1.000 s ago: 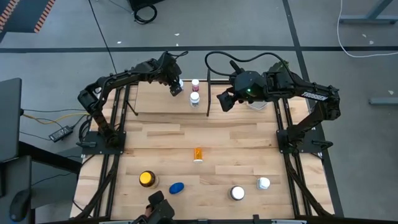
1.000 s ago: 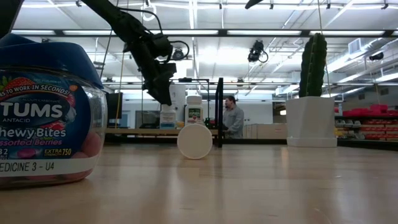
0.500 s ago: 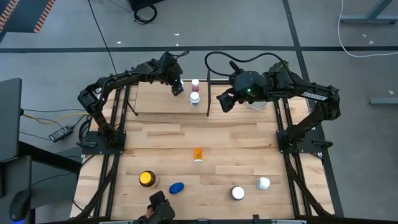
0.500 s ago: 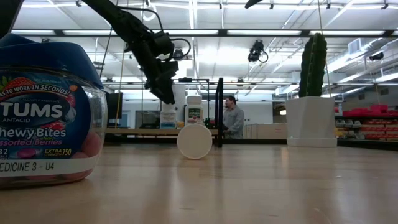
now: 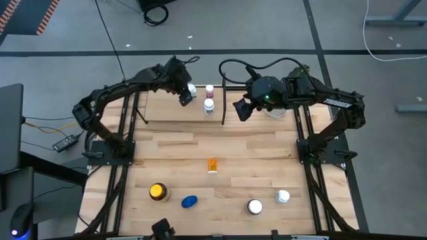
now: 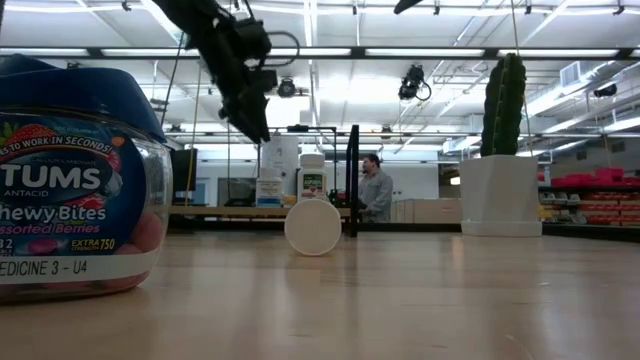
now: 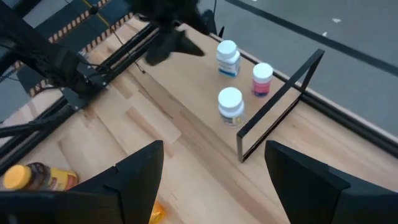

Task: Pick and place medicine bottles onto shelf by color
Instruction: Put the yellow pill bottle on the shelf

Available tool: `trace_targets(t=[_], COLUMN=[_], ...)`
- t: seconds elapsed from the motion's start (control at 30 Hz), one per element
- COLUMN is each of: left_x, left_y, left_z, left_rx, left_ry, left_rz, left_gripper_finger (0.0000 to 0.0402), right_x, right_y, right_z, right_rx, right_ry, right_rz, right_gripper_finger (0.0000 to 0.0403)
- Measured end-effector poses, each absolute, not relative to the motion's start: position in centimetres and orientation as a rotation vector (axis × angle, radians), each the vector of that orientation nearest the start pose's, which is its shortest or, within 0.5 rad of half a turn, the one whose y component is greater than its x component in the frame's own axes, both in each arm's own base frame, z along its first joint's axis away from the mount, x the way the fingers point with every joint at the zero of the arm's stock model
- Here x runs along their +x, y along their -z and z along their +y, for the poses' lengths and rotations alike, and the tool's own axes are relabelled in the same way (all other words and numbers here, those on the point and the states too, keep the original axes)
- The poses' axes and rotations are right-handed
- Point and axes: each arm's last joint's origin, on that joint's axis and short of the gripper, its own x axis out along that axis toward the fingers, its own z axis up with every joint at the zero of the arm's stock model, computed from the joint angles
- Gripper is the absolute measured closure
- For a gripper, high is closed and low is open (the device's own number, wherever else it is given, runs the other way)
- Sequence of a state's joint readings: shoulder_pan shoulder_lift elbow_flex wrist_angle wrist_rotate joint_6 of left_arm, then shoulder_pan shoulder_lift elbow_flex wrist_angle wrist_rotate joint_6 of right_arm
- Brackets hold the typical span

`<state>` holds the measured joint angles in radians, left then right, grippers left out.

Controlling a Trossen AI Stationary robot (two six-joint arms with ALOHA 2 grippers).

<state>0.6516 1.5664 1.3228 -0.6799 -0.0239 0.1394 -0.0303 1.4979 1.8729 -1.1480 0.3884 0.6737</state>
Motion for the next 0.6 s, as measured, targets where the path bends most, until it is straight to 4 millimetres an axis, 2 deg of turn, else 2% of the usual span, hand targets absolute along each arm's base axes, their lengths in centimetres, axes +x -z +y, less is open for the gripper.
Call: trace_targets(t=[0.23,0.43,0.6], left_x=[25.6,24.1,22.9], left_y=[-31.5,-32.8,-33.9], left_z=[14.4,7.5,1.5], left_rx=[-0.288,-0.38,-0.486], left_ry=[-0.533,-0.444,-0.346], left_rz=[0.93,1.057,1.089], left_gripper_finger=[0.0168,0.0169,0.0166], right_x=[26.9,26.1,26.1], right_y=[-44.1,-43.5,-43.5], right_z=[-1.9,-1.7,-0.5], right_rx=[0.455,0.497,0.453], right_ry=[0.648,0.698,0.641], right_rz=[0.677,0.757,0.782], right_gripper_finger=[0.0116,0.0116,0.0116])
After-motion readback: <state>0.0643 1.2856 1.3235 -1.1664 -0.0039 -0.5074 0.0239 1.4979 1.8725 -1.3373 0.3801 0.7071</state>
